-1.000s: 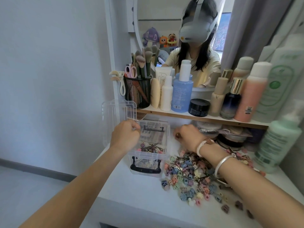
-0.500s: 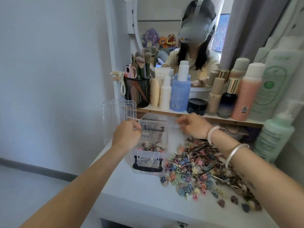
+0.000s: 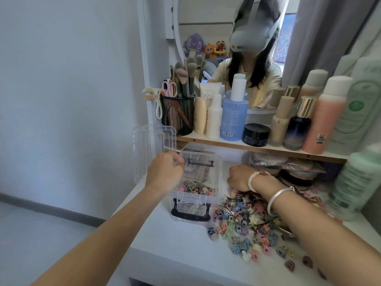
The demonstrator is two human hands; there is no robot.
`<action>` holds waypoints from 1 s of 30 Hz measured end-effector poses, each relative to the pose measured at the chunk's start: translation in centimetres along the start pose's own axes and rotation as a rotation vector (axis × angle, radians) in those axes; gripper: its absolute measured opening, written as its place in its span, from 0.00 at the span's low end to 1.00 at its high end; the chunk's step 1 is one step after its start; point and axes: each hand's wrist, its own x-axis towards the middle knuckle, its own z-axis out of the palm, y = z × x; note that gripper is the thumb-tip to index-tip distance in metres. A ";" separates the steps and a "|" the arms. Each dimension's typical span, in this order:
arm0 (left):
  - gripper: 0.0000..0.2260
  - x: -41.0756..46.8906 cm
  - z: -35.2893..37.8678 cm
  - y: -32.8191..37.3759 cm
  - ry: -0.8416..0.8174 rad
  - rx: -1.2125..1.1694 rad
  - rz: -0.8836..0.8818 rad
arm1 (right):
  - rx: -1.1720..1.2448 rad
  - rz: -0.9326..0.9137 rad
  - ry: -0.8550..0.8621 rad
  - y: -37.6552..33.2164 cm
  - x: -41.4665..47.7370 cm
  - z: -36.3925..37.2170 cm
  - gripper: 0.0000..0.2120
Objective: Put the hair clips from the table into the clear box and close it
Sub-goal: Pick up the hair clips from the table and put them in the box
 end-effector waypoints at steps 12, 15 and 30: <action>0.10 -0.2 -0.1 0.3 0.007 0.012 -0.003 | 0.088 -0.189 0.198 -0.1 -2.9 -0.9 0.13; 0.10 -0.3 -0.1 0.3 0.004 0.010 -0.011 | 0.312 -0.192 0.379 0.2 -3.5 -3.2 0.12; 0.10 0.0 0.1 0.1 0.004 -0.023 -0.001 | 0.123 -0.058 0.177 -0.6 -1.0 -0.5 0.23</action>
